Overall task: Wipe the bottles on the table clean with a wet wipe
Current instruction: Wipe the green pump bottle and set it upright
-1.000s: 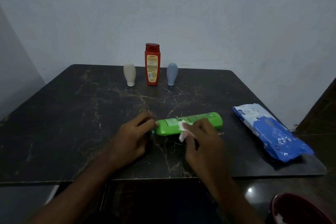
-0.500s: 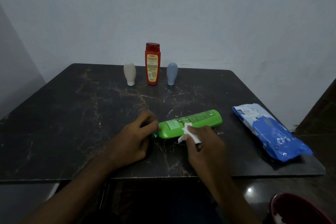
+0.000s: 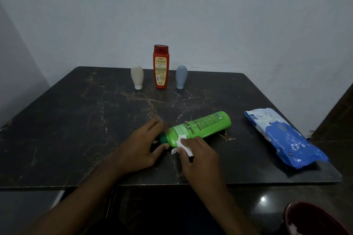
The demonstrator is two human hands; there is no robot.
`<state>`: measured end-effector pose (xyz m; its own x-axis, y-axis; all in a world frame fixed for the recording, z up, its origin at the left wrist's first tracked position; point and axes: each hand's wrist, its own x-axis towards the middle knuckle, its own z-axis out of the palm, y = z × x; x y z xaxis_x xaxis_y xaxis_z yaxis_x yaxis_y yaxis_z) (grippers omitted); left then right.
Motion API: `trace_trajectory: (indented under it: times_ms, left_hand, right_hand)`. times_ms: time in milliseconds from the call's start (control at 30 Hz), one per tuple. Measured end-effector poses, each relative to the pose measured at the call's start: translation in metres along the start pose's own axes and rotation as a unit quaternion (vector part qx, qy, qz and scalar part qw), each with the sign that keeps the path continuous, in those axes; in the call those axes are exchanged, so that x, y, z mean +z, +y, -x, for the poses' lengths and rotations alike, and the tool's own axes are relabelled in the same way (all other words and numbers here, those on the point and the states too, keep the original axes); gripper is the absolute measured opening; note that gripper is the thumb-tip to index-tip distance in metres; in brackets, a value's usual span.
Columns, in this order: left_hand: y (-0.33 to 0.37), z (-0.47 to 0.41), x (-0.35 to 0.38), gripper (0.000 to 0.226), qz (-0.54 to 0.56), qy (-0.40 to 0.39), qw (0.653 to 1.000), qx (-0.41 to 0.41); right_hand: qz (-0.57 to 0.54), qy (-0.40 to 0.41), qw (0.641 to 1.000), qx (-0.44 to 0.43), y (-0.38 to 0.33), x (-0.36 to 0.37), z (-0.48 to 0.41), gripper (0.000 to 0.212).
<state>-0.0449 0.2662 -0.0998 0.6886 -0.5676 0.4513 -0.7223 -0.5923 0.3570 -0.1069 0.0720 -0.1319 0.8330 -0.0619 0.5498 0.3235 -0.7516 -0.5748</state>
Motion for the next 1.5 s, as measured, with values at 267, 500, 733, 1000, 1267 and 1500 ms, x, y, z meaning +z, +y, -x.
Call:
trace_trajectory:
  times_ms: [267, 500, 733, 1000, 1267, 1500]
  left_hand:
    - [-0.011, -0.002, 0.008, 0.039, -0.03, 0.009, 0.998, -0.053]
    - [-0.012, -0.003, 0.007, 0.026, -0.032, -0.002, 0.998, -0.046]
    - [-0.011, -0.004, 0.003, 0.026, -0.024, -0.007, 0.999, -0.036]
    - [-0.009, -0.003, 0.004, 0.029, -0.013, -0.004, 0.999, -0.035]
    - [-0.01, -0.002, 0.005, 0.031, 0.003, -0.008, 0.999, -0.042]
    - [-0.01, -0.001, 0.004, 0.035, 0.009, -0.009, 0.999, -0.038]
  right_hand:
    - [-0.002, -0.008, 1.0, -0.013, -0.004, -0.002, -0.007, 0.028]
    - [0.013, -0.004, 0.999, -0.041, -0.01, 0.0, -0.013, 0.025]
    - [0.026, -0.028, 0.999, 0.009, 0.016, -0.021, -0.024, 0.026]
    - [0.069, 0.076, 0.984, 0.147, 0.067, -0.066, -0.045, 0.013]
    - [0.035, -0.001, 0.999, -0.022, -0.02, 0.006, -0.007, 0.026]
    - [0.028, 0.01, 0.999, 0.033, 0.024, -0.022, -0.019, 0.022]
